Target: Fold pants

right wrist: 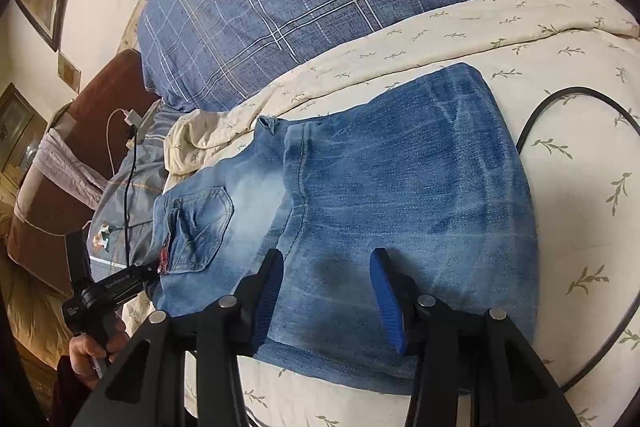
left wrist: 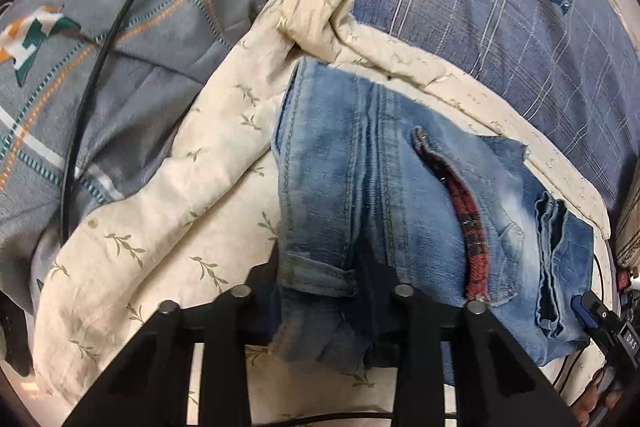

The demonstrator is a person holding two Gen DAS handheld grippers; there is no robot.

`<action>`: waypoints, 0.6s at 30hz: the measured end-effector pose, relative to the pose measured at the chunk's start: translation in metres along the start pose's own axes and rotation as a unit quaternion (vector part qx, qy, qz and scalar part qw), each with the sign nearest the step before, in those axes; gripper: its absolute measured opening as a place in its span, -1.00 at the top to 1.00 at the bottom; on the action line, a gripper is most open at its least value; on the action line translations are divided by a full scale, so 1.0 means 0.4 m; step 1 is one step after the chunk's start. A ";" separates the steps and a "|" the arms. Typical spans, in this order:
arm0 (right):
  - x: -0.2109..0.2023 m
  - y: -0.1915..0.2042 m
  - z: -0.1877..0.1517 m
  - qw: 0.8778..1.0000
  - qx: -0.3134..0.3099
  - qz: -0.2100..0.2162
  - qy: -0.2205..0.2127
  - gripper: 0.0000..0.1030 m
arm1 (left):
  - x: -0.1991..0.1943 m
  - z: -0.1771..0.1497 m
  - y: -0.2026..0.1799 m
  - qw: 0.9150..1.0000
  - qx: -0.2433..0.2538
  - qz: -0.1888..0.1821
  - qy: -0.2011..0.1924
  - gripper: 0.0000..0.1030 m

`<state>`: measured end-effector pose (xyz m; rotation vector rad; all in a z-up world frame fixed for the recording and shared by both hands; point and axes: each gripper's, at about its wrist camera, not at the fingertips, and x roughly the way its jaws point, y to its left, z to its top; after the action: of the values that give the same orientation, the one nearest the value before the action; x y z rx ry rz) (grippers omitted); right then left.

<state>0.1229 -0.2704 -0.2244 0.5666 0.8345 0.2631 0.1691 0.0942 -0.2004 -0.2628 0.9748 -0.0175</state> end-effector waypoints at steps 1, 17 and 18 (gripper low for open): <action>-0.002 -0.002 0.000 1.000 0.002 0.000 -0.002 0.05 | -0.012 0.002 -0.001 1.000 0.002 -0.003 -0.007 0.50; -0.068 -0.072 0.021 0.998 0.061 0.000 -0.035 0.05 | -0.058 0.016 0.031 0.999 -0.038 0.017 0.003 0.14; -0.068 -0.072 0.021 0.997 0.062 0.001 -0.036 0.05 | -0.046 0.006 0.052 0.998 -0.051 0.023 0.012 -0.04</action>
<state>0.1115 -0.3090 -0.2193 0.6891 0.7851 0.1920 0.1584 0.1173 -0.1890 -0.3339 1.0075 0.0707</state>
